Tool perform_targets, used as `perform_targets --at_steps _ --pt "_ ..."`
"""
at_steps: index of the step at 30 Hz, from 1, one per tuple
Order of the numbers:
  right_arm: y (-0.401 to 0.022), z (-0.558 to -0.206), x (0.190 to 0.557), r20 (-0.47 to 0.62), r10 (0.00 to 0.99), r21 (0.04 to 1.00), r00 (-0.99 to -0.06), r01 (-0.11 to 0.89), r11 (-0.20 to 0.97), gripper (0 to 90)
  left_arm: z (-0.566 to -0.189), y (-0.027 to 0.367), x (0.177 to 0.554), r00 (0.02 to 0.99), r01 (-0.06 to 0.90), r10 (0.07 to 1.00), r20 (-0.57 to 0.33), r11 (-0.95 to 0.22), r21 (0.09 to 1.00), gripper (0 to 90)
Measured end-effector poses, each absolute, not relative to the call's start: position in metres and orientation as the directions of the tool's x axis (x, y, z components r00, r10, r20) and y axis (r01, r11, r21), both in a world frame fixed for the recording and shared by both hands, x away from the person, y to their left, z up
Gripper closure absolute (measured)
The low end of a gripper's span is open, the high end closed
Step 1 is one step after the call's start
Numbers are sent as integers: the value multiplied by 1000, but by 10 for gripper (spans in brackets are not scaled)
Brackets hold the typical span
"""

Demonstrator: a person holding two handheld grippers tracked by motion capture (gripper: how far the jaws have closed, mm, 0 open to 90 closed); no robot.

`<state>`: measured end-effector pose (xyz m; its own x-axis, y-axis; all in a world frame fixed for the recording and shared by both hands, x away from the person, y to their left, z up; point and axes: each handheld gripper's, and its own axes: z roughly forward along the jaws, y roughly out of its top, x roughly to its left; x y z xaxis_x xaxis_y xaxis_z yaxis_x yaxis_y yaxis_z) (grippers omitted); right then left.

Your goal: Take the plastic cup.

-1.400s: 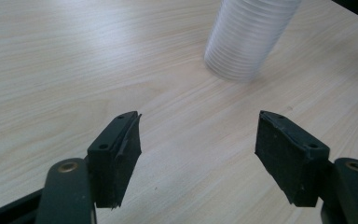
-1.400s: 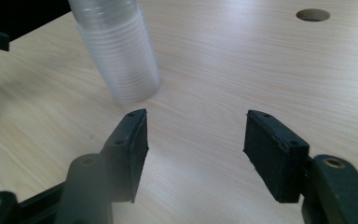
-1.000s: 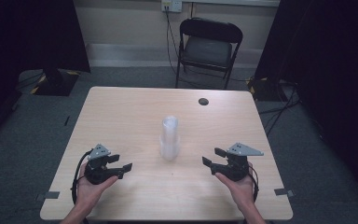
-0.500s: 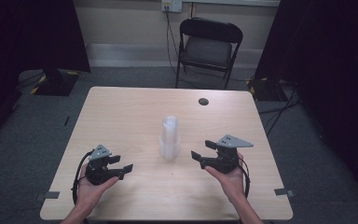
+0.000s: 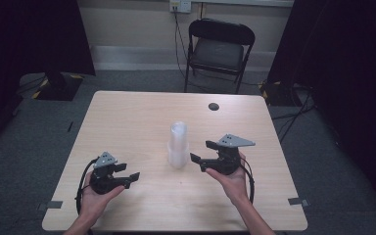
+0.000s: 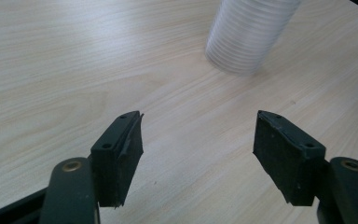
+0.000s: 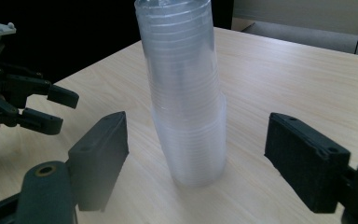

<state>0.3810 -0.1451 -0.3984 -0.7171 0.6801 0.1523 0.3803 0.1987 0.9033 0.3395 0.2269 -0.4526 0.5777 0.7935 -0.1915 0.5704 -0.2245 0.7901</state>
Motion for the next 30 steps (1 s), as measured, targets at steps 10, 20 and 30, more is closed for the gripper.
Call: perform_targets --at_steps 10,20,30 --pt "-131 -399 393 166 656 906 -736 376 193 185 -452 225 339 591 562 784 -189 -233 793 325" --pt "-110 -399 404 141 650 904 -746 365 222 190 -453 223 341 611 548 767 -195 -233 803 271" --pt "-97 -408 425 162 648 895 -744 388 222 172 -453 220 342 614 552 769 -177 -258 793 258"
